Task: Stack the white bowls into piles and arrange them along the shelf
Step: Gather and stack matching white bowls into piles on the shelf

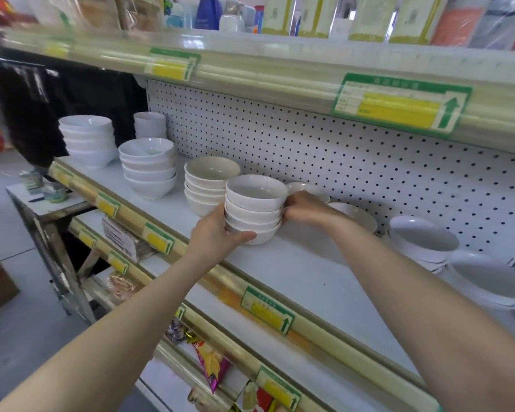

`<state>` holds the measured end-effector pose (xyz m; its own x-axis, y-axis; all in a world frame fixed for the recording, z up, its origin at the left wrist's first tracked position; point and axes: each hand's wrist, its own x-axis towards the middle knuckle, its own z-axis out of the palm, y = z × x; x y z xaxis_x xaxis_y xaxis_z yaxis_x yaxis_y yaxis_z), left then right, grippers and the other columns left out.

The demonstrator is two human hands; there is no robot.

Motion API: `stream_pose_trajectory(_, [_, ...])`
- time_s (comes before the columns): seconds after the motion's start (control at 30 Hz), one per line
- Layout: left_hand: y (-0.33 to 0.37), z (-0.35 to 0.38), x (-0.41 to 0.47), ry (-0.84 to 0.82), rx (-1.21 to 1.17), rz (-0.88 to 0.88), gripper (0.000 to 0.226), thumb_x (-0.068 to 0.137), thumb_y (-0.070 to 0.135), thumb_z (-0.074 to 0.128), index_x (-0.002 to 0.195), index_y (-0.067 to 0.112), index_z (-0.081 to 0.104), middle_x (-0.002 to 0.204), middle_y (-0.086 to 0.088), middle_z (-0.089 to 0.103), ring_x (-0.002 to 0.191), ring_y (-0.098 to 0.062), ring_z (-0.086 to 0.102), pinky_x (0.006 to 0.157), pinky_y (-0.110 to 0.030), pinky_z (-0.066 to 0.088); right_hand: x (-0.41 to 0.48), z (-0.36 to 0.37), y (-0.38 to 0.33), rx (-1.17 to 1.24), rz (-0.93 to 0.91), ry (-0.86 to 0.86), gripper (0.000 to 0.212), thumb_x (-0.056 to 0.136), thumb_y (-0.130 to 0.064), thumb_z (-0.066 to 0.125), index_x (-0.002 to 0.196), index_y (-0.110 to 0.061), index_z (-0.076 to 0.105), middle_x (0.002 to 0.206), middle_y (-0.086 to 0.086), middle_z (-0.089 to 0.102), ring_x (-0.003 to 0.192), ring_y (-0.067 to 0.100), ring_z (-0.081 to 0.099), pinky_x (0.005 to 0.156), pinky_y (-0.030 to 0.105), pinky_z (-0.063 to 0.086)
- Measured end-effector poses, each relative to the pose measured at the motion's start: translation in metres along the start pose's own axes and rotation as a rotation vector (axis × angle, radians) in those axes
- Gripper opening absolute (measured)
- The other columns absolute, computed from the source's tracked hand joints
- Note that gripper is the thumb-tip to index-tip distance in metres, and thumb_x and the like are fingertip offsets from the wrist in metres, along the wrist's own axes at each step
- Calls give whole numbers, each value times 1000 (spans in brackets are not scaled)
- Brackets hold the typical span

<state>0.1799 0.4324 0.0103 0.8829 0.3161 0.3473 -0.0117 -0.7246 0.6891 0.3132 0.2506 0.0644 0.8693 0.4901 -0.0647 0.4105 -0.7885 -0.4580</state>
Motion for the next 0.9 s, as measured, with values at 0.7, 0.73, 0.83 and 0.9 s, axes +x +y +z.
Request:
stream_pose_trajectory(0.7, [93,43,-3,28,151,509,51,87,31,68,133,14,55,114,-10,64,101,-28,63,84,-39,48,-72,-97,55,-264,95,362,44,98,-17,43,139,-28,54,131,6,63,118,29,56,102,30,41])
stream_pose_trajectory(0.73, [99,52,2,-3,207,491,57,88,33,67,138,14,49,121,-12,60,108,-31,58,89,-39,44,-72,-103,60,-264,104,359,44,98,-18,43,140,-28,53,130,6,64,116,30,57,100,31,43])
stream_pose_trajectory(0.83, [110,80,15,-132,293,374,69,88,38,65,146,15,35,136,-16,50,116,-36,53,91,-40,42,-63,-112,78,-279,131,325,42,100,-22,44,141,-28,51,134,5,61,118,31,57,98,33,44])
stream_pose_trajectory(0.9, [108,101,25,-204,255,327,74,88,40,66,148,15,31,140,-16,47,120,-35,53,91,-39,43,-53,-115,89,-336,159,261,43,101,-26,43,144,-27,47,146,4,51,126,29,51,101,32,40])
